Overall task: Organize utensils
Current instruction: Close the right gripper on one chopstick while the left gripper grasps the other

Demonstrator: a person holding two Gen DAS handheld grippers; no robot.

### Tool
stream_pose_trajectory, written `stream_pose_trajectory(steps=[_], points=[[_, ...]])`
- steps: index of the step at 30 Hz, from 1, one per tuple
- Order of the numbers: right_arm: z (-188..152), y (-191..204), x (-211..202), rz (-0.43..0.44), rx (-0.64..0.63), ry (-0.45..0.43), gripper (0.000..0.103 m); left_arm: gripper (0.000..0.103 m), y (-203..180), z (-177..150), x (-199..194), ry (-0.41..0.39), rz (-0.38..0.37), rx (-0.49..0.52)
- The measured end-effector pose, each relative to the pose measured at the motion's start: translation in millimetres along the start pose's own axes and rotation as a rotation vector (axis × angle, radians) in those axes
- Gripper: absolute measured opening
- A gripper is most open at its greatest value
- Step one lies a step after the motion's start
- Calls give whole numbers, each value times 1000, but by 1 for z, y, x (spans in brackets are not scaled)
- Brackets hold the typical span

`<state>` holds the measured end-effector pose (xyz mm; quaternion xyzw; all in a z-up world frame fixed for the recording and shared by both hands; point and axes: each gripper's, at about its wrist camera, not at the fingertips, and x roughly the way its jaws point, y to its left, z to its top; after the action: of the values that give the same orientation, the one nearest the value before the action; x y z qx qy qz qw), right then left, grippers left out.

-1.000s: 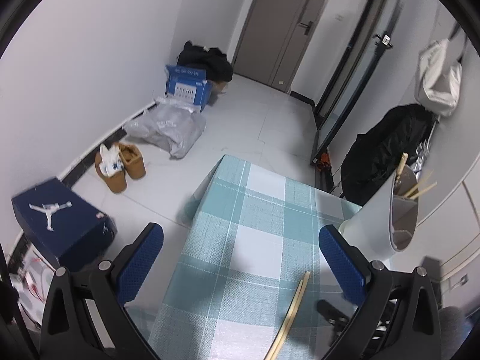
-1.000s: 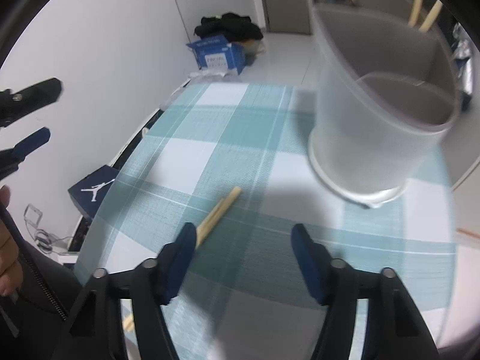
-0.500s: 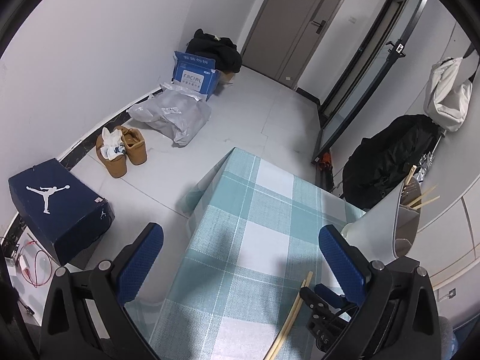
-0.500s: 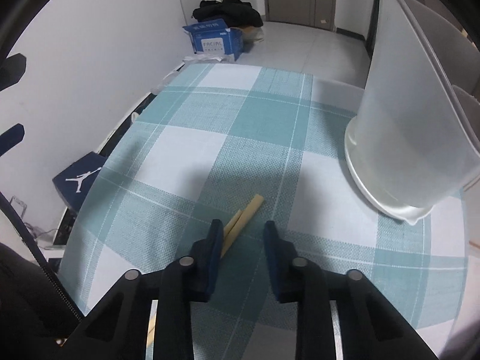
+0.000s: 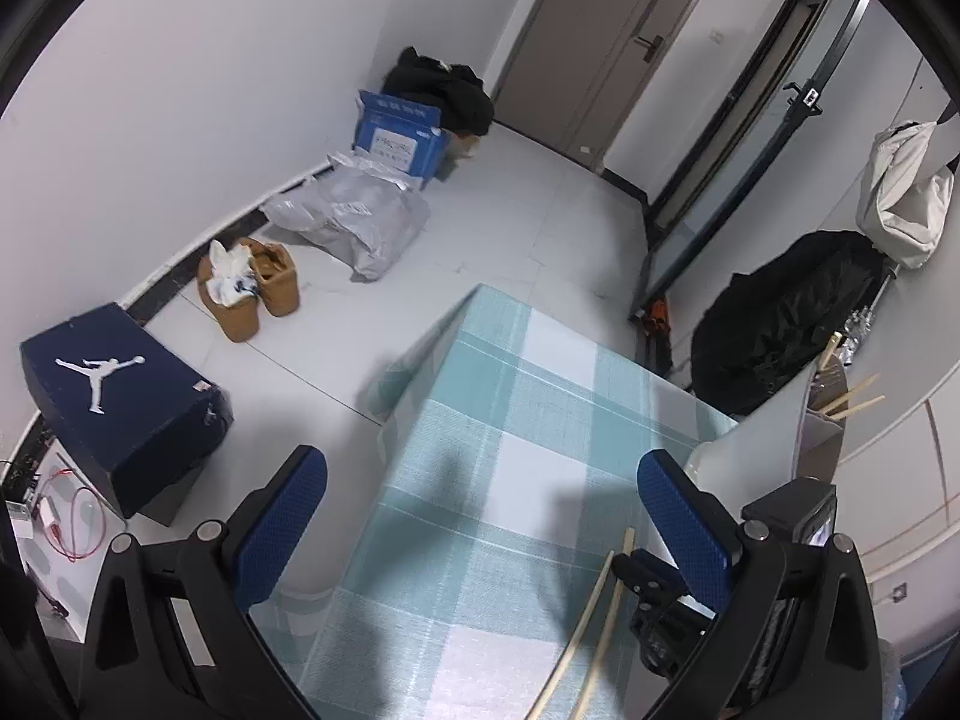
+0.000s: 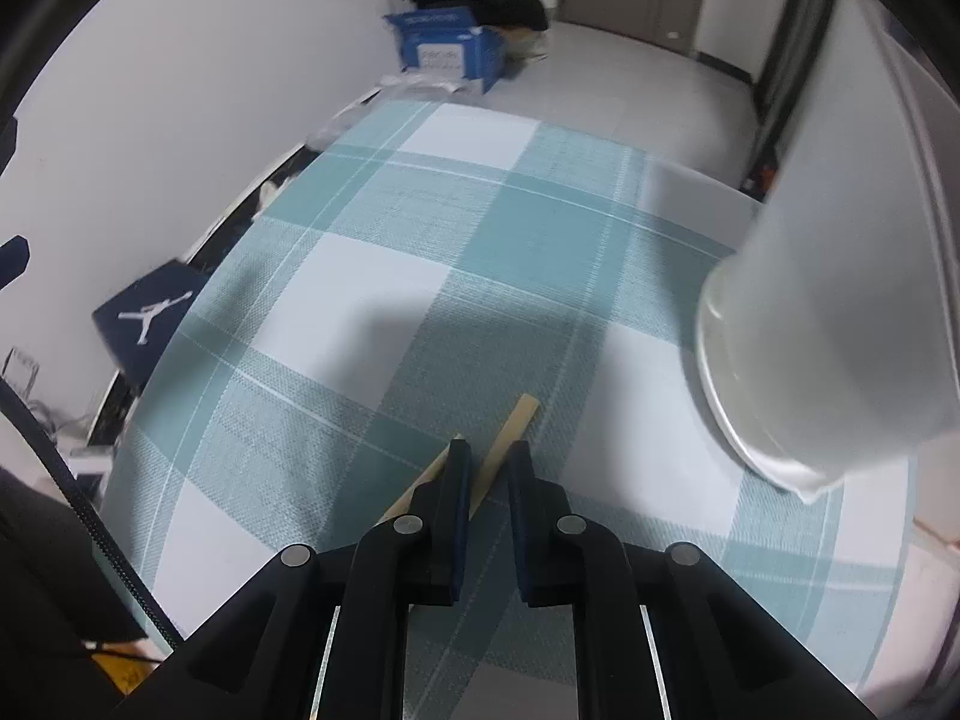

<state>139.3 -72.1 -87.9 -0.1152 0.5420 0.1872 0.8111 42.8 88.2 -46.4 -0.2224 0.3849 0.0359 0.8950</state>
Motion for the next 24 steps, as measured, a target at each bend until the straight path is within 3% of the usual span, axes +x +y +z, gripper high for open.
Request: stream_pose_trajectory(steps=[4,13,19,24], points=[[-1,0,0,21,-72,30,5,102,1,0,-3,-14,2,11],[-29,-6,-20,66,-245,103,5,102,0,0,5,12,-9,4],[-38,-7,-14,62,-291,127,8,102,-2,-4,10,28,11,14],[-33,-6,-10,72,-265,84,8,102,-4,-8,4,6,6,15]])
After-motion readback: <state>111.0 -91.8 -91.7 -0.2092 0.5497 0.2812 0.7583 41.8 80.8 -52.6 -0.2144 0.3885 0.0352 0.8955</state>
